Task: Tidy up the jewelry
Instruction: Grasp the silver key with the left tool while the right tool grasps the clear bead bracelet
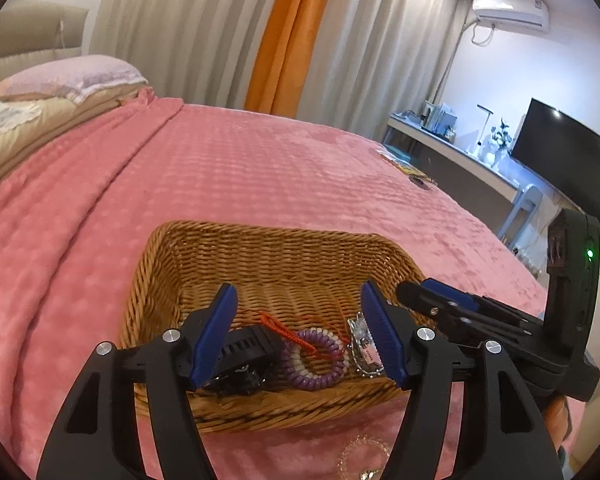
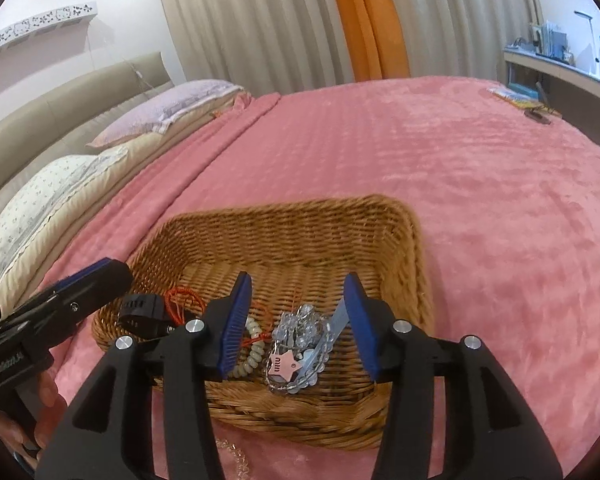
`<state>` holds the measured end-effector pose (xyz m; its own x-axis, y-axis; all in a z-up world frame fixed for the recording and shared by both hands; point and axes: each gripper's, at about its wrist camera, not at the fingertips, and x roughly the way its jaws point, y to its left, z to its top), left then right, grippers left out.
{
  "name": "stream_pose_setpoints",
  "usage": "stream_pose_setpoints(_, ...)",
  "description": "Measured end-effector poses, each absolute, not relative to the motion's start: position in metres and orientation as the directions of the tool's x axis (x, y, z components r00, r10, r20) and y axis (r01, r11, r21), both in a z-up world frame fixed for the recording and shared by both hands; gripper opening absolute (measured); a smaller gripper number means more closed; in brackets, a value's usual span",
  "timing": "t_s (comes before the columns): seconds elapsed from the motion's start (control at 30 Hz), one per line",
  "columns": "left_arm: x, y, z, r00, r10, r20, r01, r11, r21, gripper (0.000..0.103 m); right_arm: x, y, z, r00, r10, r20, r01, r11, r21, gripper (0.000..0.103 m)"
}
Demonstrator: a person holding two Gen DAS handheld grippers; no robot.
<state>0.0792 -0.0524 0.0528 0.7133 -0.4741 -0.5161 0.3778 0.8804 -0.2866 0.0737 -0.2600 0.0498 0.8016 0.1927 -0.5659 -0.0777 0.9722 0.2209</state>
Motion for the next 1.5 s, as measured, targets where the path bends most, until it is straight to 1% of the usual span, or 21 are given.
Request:
stream_pose_setpoints(0.23, 0.06, -0.042, 0.067, 0.734, -0.492, -0.467, 0.385, 0.869, -0.311, 0.063, 0.049, -0.252, 0.06, 0.847, 0.143, -0.512, -0.076, 0.986, 0.15, 0.045)
stream_pose_setpoints(0.3, 0.049, -0.035, 0.068, 0.73, -0.511, -0.454, 0.387, 0.857, -0.341, 0.063, 0.039, -0.247, 0.062, 0.852, 0.142, -0.504, -0.085, 0.987, 0.134, 0.045)
stream_pose_setpoints(0.43, 0.027, -0.021, 0.066, 0.73, -0.517, -0.447, 0.379, 0.851, -0.365, 0.063, 0.015, -0.236, 0.06, 0.853, 0.141, -0.503, -0.098, 0.989, 0.109, 0.045)
stream_pose_setpoints(0.53, 0.012, -0.01, 0.062, 0.732, -0.51, -0.452, 0.366, 0.854, -0.371, 0.063, -0.002, -0.231, 0.055, 0.84, 0.144, -0.522, -0.1, 0.989, 0.111, 0.045)
stream_pose_setpoints(0.67, -0.008, 0.011, 0.045, 0.715, -0.494, -0.495, 0.321, 0.861, -0.396, 0.063, -0.017, -0.225, 0.044, 0.809, 0.154, -0.567, -0.091, 0.986, 0.138, 0.045)
stream_pose_setpoints(0.77, -0.021, 0.028, 0.026, 0.695, -0.456, -0.556, 0.252, 0.879, -0.405, 0.063, -0.022, -0.218, 0.032, 0.785, 0.154, -0.6, -0.089, 0.987, 0.137, 0.045)
stream_pose_setpoints(0.83, -0.026, 0.036, 0.017, 0.677, -0.449, -0.583, 0.219, 0.88, -0.422, 0.063, -0.024, -0.216, 0.022, 0.763, 0.154, -0.628, -0.082, 0.986, 0.142, 0.045)
stream_pose_setpoints(0.93, -0.037, 0.048, 0.0, 0.633, -0.461, -0.622, 0.172, 0.867, -0.467, 0.055, -0.023, -0.216, 0.007, 0.727, 0.167, -0.666, -0.081, 0.984, 0.159, 0.045)
stream_pose_setpoints(1.0, -0.044, 0.054, -0.011, 0.592, -0.498, -0.634, 0.161, 0.844, -0.512, 0.054, -0.023, -0.216, 0.001, 0.711, 0.171, -0.682, -0.081, 0.983, 0.162, 0.045)
stream_pose_setpoints(1.13, -0.051, 0.049, -0.026, 0.521, -0.562, -0.642, 0.158, 0.803, -0.574, 0.054, -0.021, -0.217, -0.006, 0.686, 0.186, -0.703, -0.093, 0.981, 0.169, 0.044)
stream_pose_setpoints(1.27, -0.041, 0.037, -0.041, 0.46, -0.578, -0.674, 0.119, 0.792, -0.599, 0.054, -0.019, -0.22, -0.013, 0.661, 0.23, -0.714, -0.11, 0.971, 0.211, 0.044)
stream_pose_setpoints(1.37, -0.029, 0.034, -0.047, 0.452, -0.573, -0.683, 0.093, 0.792, -0.603, 0.054, -0.017, -0.227, -0.015, 0.655, 0.259, -0.71, -0.111, 0.962, 0.249, 0.044)
stream_pose_setpoints(1.5, -0.013, 0.02, -0.047, 0.441, -0.551, -0.709, 0.117, 0.818, -0.563, 0.054, -0.014, -0.234, -0.019, 0.639, 0.301, -0.708, -0.11, 0.947, 0.303, 0.044)
